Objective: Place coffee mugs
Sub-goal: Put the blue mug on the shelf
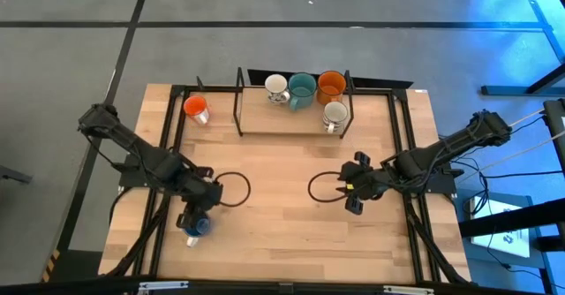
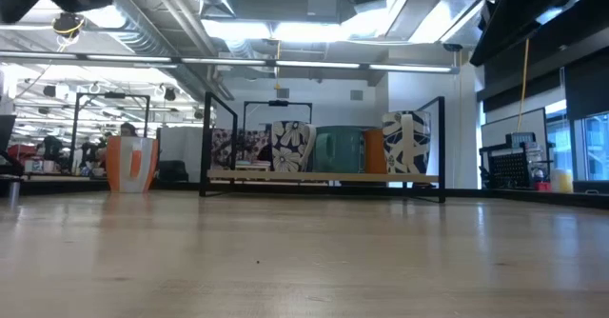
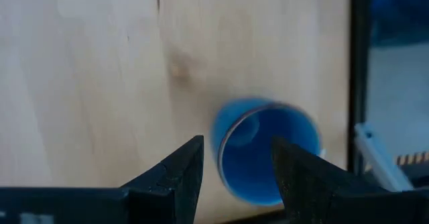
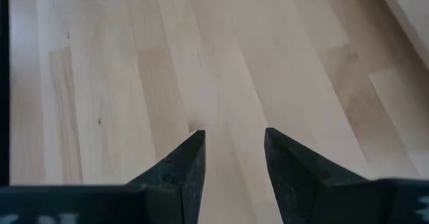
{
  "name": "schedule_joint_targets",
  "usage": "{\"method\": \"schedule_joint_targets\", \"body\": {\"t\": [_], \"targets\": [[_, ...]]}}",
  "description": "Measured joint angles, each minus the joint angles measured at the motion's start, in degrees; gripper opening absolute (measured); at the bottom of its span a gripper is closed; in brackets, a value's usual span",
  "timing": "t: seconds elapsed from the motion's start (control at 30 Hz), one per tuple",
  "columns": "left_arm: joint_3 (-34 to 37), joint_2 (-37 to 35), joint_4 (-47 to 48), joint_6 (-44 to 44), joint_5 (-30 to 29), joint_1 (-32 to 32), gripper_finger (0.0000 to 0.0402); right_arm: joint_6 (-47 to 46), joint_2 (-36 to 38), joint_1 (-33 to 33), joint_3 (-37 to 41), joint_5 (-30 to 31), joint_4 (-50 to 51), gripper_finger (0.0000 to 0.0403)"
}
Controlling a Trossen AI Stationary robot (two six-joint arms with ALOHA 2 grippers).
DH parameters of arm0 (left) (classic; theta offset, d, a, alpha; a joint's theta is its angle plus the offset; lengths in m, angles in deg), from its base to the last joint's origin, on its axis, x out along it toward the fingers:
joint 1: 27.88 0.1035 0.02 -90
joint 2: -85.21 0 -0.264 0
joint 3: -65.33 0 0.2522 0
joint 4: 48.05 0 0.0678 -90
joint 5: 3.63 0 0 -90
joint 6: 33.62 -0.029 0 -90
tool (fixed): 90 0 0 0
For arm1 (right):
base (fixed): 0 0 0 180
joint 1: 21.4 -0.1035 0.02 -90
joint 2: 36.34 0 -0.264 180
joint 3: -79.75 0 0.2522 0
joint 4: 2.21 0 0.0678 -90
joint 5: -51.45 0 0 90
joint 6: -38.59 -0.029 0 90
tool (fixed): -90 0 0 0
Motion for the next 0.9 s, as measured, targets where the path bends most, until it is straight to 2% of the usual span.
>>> {"method": "schedule_joint_targets", "body": {"t": [0.3,0.5,0.67,0.77,0.9], "targets": [[1.9,6.8,1.8,-1.7,-2.6,-2.6,0.0167,-0.8,0.0,0.0,0.1,0.0,0.2,0.0138],[7.0,7.4,-2.4,0.9,0.5,-2.6,0.0167,0.3,0.0,0.0,0.1,0.0,0.3,0.0138],[9.0,7.4,-3.8,1.1,-0.2,-2.5,0.0165,0.7,0.0,0.0,0.1,0.1,0.3,0.0138],[9.3,7.4,-4.0,1.1,-0.2,-2.5,0.0147,0.7,0.0,0.0,0.1,0.7,0.3,0.0138],[9.3,7.4,-5.8,1.2,0.2,-1.5,0.0089,0.7,0.0,0.0,0.1,1.3,0.6,0.0138]]}}
